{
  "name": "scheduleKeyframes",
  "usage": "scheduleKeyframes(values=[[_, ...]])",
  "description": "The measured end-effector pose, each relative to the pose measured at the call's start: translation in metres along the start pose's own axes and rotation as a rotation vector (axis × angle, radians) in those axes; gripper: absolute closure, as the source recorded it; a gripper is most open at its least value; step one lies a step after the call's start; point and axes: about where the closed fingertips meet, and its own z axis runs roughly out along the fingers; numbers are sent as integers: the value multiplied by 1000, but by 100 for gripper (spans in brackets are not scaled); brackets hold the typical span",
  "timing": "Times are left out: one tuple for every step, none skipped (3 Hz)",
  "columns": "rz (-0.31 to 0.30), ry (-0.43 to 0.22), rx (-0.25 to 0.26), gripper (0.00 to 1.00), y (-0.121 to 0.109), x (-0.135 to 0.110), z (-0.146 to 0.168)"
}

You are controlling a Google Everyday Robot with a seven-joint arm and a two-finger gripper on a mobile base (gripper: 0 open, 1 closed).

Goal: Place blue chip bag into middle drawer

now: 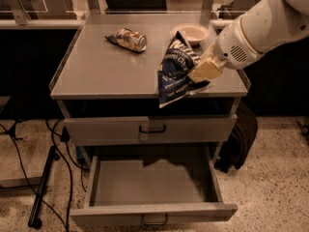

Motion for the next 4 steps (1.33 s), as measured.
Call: scheduleKeyframes(values=[[4,24,-10,100,3,10,7],[68,42,-12,100,25,40,11],[141,58,-27,100,46,75,28],[166,41,-58,100,65,114,72]])
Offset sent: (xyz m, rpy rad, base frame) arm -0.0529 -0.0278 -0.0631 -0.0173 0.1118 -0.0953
